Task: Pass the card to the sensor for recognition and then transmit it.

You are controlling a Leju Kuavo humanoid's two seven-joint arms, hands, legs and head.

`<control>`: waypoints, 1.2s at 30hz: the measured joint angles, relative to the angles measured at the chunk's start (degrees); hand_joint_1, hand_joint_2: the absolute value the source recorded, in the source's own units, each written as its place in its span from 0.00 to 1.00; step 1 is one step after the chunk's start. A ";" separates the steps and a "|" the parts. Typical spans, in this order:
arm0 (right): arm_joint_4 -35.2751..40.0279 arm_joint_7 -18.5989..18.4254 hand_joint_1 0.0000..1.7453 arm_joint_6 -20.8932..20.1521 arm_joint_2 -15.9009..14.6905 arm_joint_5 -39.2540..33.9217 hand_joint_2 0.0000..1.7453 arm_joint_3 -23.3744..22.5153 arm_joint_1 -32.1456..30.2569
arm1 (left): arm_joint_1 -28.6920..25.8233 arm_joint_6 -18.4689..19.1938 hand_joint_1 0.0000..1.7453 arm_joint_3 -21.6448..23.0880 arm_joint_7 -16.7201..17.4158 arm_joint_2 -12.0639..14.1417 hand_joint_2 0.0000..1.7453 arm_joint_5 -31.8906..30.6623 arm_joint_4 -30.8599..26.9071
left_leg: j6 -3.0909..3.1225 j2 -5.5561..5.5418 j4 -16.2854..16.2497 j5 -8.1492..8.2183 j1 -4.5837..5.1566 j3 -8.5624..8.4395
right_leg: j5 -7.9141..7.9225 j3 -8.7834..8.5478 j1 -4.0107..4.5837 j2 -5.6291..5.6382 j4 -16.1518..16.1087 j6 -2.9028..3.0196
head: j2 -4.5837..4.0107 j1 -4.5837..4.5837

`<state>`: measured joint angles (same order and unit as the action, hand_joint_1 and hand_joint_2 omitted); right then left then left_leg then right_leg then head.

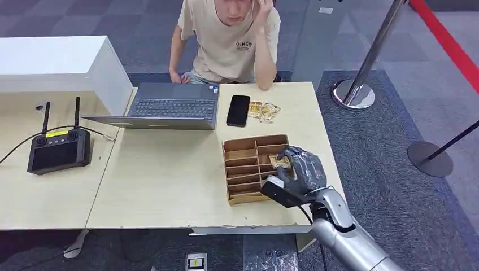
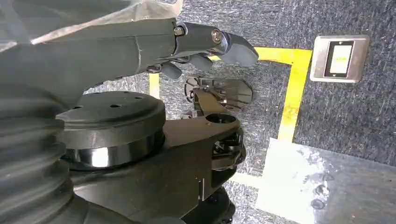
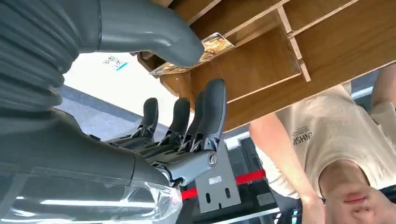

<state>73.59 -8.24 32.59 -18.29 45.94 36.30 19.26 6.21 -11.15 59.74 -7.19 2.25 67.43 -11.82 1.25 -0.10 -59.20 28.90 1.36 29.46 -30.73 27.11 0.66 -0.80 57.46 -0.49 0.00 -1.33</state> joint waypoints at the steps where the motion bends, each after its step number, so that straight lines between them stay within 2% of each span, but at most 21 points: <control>1: 0.00 0.00 0.59 0.02 0.00 -0.13 1.00 -0.04 -0.01 | 0.00 0.00 0.00 0.00 0.00 0.00 1.00 -0.02 0.00 | 0.00 0.00 0.00 0.00 0.00 0.00 | 0.00 0.00 0.00 0.00 0.00 0.00 | 0.00 0.02; 9: 0.00 0.26 0.60 0.04 -0.26 -0.11 1.00 -0.11 -0.12 | 0.00 -0.02 0.00 0.00 0.00 0.17 1.00 -0.04 0.00 | 0.00 0.00 0.00 0.00 0.00 0.00 | 0.00 0.00 0.00 0.00 0.00 0.00 | -0.02 0.02; 11: 0.00 0.26 0.54 -0.02 -0.41 -0.04 1.00 -0.15 -0.24 | 0.00 -0.02 0.00 0.00 0.00 0.22 1.00 -0.05 0.00 | 0.00 0.00 0.00 0.00 0.00 0.00 | 0.00 0.00 0.00 0.00 0.00 0.00 | 0.00 0.00; 14: 0.02 0.18 0.51 -0.07 -0.59 0.04 1.00 -0.17 -0.39 | 0.00 0.00 0.00 0.00 0.00 0.28 1.00 -0.09 0.00 | 0.00 0.00 0.00 0.00 0.00 0.00 | 0.00 0.00 0.00 0.00 0.00 0.00 | 0.00 0.02; 18: 0.02 -0.02 0.55 -0.09 -0.81 0.04 1.00 -0.20 -0.55 | 0.00 0.15 0.00 0.00 0.00 0.33 1.00 -0.22 0.00 | 0.00 0.00 0.00 0.00 0.00 0.00 | 0.00 0.00 0.00 0.00 0.00 0.00 | 0.00 0.02; 36: -0.72 0.81 0.56 -0.02 -0.74 -1.11 1.00 -0.57 -0.99 | 0.00 0.24 0.00 0.00 0.15 0.42 1.00 -0.31 0.00 | 0.00 0.00 0.00 0.00 0.00 0.01 | 0.00 0.01 0.00 0.00 0.00 0.00 | 0.00 0.00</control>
<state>72.87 -7.43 32.57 -19.04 44.83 35.74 18.27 6.22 -10.91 59.74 -7.04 2.67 67.12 -11.82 1.25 -0.10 -59.19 28.90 1.36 29.48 -30.74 27.12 0.66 -0.80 57.46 -0.49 0.00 -1.33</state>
